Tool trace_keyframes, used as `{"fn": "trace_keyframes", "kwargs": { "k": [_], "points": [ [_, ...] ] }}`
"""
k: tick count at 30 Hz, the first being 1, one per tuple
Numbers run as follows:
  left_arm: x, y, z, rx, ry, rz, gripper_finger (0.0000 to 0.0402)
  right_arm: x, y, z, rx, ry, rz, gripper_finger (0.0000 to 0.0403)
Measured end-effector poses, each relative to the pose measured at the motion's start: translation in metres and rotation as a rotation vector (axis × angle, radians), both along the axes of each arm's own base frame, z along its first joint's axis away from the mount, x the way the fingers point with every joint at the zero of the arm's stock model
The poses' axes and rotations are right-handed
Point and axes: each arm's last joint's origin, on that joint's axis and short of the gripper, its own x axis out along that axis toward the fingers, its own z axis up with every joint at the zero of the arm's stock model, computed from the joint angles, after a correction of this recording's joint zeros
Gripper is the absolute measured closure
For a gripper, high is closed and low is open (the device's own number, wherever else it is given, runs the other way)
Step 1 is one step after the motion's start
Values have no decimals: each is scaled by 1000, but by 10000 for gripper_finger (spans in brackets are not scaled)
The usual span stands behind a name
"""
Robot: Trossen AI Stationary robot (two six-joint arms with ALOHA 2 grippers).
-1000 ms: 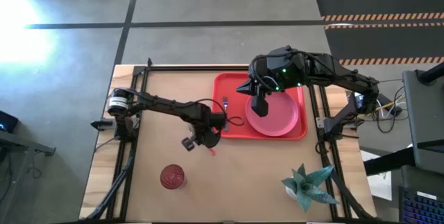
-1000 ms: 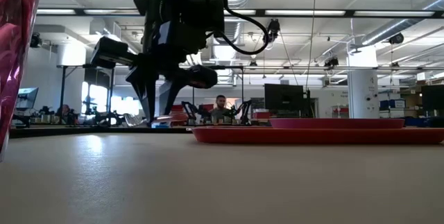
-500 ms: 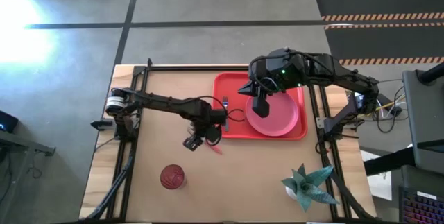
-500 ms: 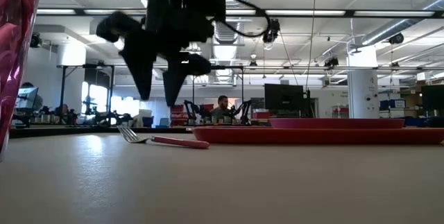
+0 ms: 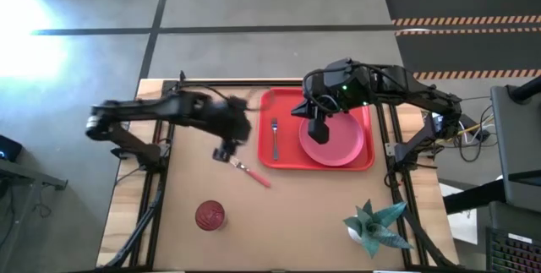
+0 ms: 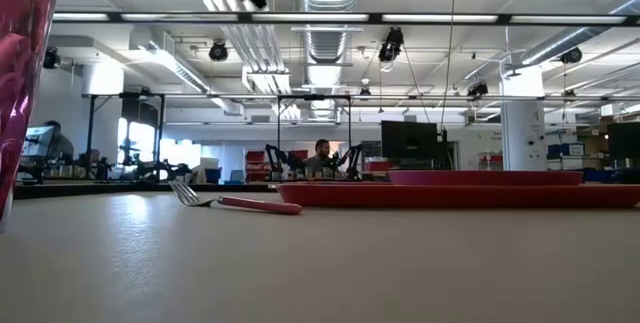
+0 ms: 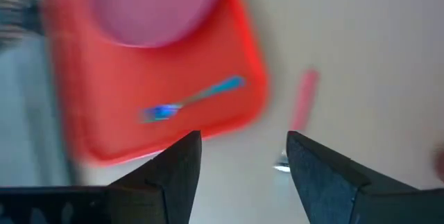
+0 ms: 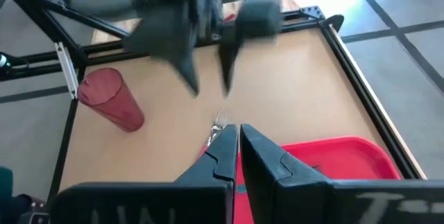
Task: Pick and place plate/cup/fork/spoon on tray
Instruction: Put the pink fork on the red tray to the right of the pink plate
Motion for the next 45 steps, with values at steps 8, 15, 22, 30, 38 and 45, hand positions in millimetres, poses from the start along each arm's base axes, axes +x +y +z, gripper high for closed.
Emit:
{"fn": "trace_keyframes", "kwargs": {
  "k": [8,15,22,30,38,45],
  "points": [
    [-70,5,58,109,-324,222,208,-1,0,-2,-12,18,15,394],
    [-112,8,77,150,-456,361,208,8,0,-24,37,107,-22,394],
    [-129,8,81,174,-496,398,208,42,1,-82,161,296,0,394],
    [-137,9,80,197,-478,416,208,93,5,-161,369,450,156,394],
    [-147,9,82,189,-497,442,208,130,14,-233,578,621,281,357],
    [-156,9,83,187,-496,444,208,154,28,-252,627,615,421,299]
  ]
}}
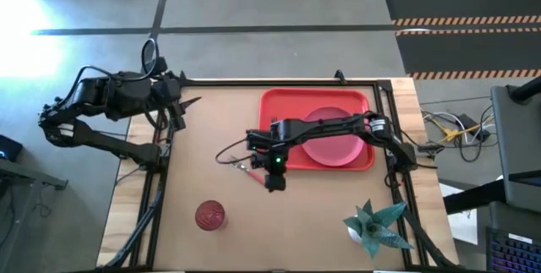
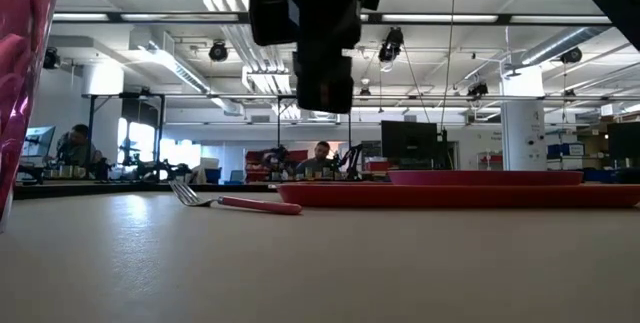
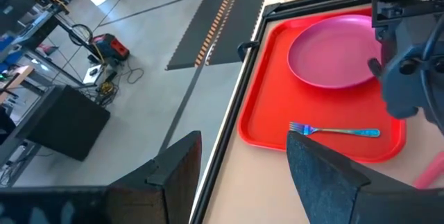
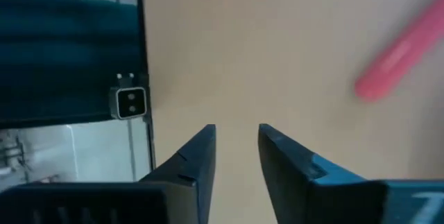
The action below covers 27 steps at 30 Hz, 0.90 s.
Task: Pick and place plate/cup/fork/spoon on tray
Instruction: Put the pink fork on the red tray to the right of the pink plate
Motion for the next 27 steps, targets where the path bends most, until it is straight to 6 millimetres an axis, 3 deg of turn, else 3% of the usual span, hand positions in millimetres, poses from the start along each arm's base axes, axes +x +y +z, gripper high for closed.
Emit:
{"fn": "trace_keyframes", "kwargs": {
  "k": [4,8,14,19,27],
  "points": [
    [-1,0,0,0,-4,0,208,12,-3,10,-62,-94,-4,284],
    [-2,0,1,0,-5,0,208,17,-9,19,-267,-148,-56,280],
    [-2,0,0,1,-3,1,208,18,-12,19,-440,-158,-94,280],
    [-1,0,0,2,0,2,208,18,-11,9,-480,-131,-91,280],
    [-1,0,-3,2,16,2,208,27,-4,-29,-472,-44,-74,280]
  ]
}}
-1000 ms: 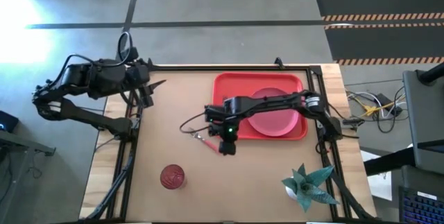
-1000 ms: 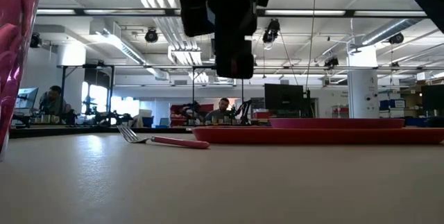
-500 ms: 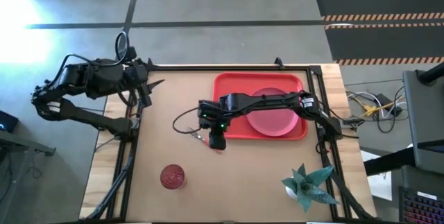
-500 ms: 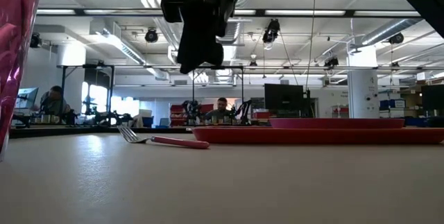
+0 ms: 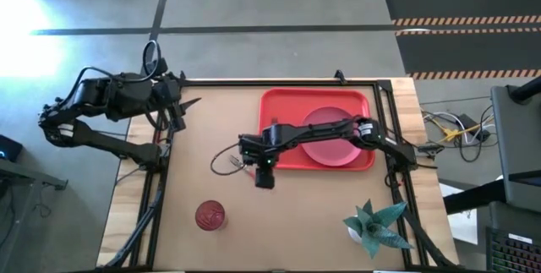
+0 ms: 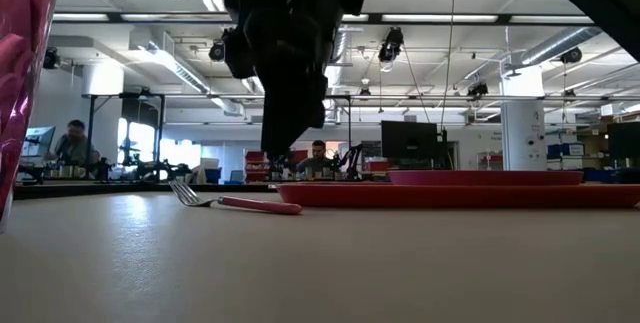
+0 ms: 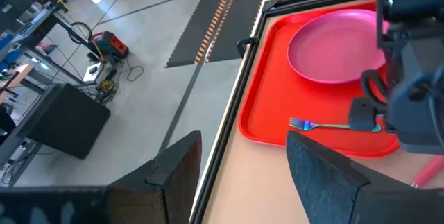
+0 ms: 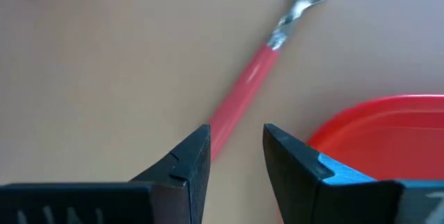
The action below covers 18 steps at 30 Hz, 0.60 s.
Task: Pick and place plate/cup/fork/spoon on tray
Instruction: Put the pink fork on the red tray to the right of the pink plate
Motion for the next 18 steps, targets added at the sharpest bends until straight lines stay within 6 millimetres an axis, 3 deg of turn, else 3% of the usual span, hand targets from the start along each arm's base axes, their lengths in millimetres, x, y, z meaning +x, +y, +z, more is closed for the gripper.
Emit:
{"fn": "trace_keyframes", "kwargs": {
  "k": [5,18],
  "points": [
    [0,0,-1,0,11,0,208,5,6,-12,5,3,4,280],
    [0,0,-1,1,10,0,208,15,6,-10,5,-105,-6,280]
  ]
}}
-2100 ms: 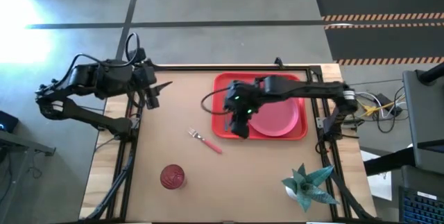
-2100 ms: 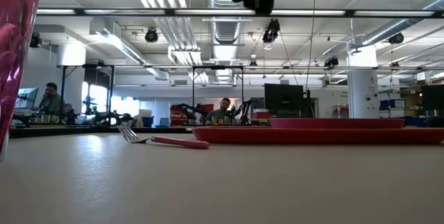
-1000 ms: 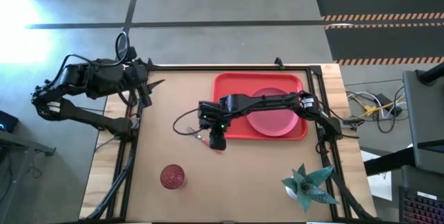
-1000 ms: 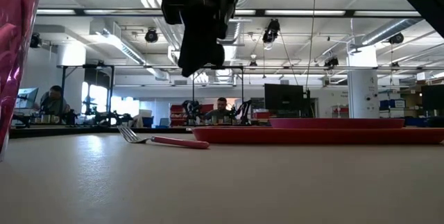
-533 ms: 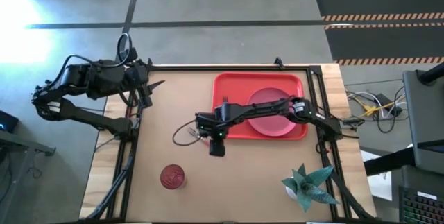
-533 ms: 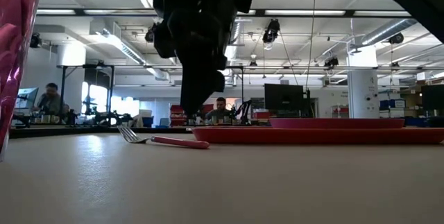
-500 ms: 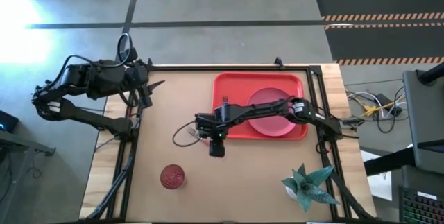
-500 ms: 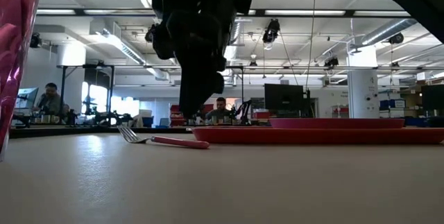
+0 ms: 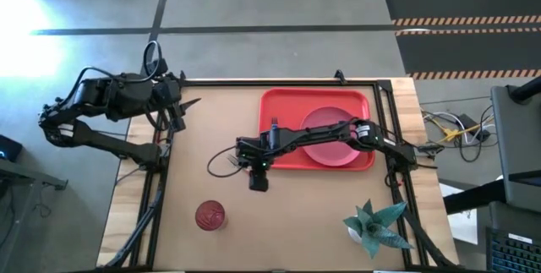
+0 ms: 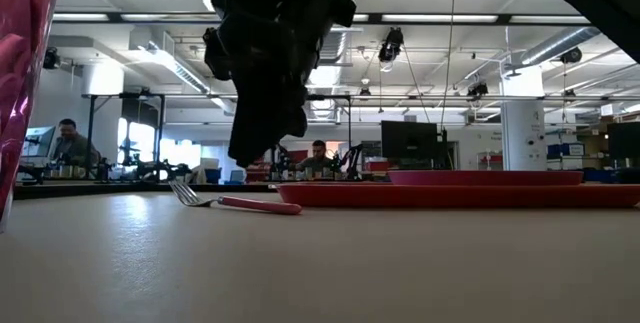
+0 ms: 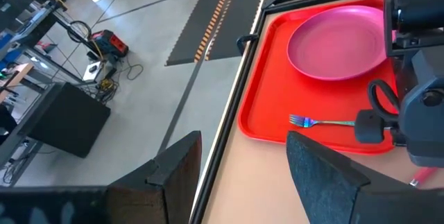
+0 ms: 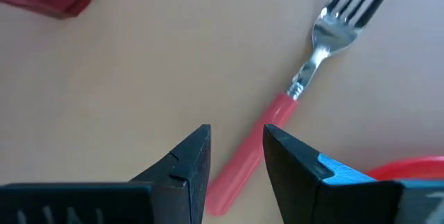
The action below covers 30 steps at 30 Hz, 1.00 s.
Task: Pick and place plate/cup/fork/spoon on tray
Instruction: Put the pink fork on the red tray to the right of the pink plate
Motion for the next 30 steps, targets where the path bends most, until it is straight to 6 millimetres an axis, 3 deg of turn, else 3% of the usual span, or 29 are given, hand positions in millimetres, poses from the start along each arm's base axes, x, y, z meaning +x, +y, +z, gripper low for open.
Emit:
{"fn": "trace_keyframes", "kwargs": {
  "k": [30],
  "points": [
    [0,0,0,4,4,-3,208,-4,-2,-31,-13,12,-72,280]
  ]
}}
